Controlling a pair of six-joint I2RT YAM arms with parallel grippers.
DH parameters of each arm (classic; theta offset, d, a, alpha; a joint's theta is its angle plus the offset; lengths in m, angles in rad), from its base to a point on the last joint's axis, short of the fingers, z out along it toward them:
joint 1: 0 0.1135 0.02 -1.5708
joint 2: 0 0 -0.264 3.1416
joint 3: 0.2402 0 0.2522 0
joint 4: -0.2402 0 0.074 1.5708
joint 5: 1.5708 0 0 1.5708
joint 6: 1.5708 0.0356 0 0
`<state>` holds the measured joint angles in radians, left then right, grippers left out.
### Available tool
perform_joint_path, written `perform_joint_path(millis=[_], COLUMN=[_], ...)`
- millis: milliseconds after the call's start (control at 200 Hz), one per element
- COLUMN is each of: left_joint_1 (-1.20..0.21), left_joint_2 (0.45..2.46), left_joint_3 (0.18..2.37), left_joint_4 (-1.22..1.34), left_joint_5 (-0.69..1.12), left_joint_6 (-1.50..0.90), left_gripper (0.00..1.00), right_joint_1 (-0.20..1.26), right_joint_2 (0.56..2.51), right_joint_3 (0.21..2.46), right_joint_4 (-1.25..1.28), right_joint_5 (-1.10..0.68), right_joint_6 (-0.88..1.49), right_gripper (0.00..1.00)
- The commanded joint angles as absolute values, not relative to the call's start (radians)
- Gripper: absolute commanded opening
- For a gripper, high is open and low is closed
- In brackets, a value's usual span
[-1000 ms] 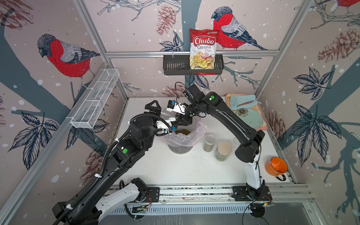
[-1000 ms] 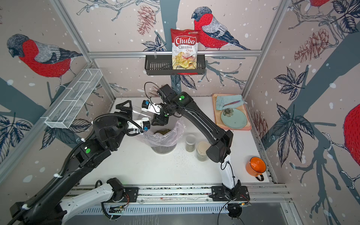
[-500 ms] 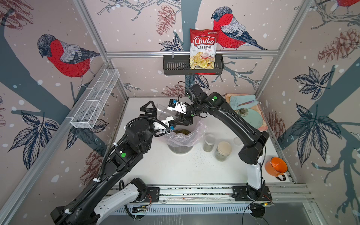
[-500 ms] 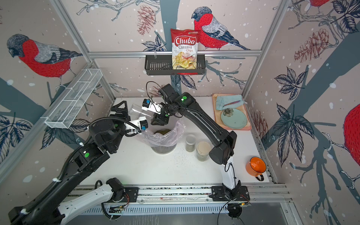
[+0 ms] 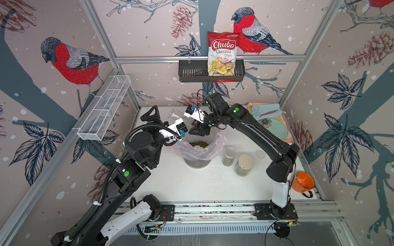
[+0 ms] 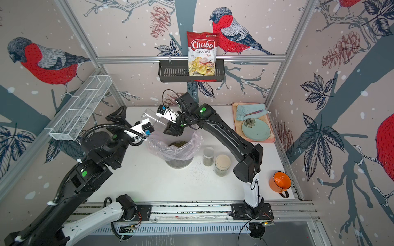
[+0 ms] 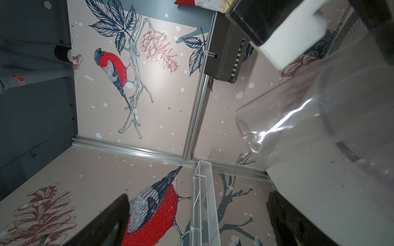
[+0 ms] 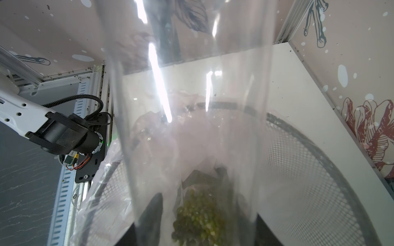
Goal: Empty moldy mung beans from jars
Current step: Pour the moldy mung beans from the jar into the trash bin.
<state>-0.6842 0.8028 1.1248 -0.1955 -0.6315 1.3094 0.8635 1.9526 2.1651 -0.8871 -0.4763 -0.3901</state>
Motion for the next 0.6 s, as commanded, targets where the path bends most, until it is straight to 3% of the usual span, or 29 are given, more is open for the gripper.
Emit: perform_joint_path(millis=[0, 200, 595], left_joint_1=[-0.683, -0.683, -0.683], left_joint_2=[0.796, 0.741, 0.759], left_joint_3=[1.168, 1.17, 1.169], left_joint_4=[-0.174, -0.169, -0.111], left_joint_5=[-0.598, -0.504, -0.516], left_joint_6=[1.151, 0.973, 0.823], left_gripper=[0.98, 0.98, 0.98], right_joint_1=[0.865, 0.872, 0.882], right_joint_2=[1.936, 1.918, 1.752], right_joint_3=[2.149, 2.093, 1.82], right_joint_4=[-0.808, -0.729, -0.436], right_joint_5=[-0.473, -0.435, -0.332], right_joint_6=[-0.331, -0.262, -0.105], right_gripper=[0.31, 0.32, 0.32])
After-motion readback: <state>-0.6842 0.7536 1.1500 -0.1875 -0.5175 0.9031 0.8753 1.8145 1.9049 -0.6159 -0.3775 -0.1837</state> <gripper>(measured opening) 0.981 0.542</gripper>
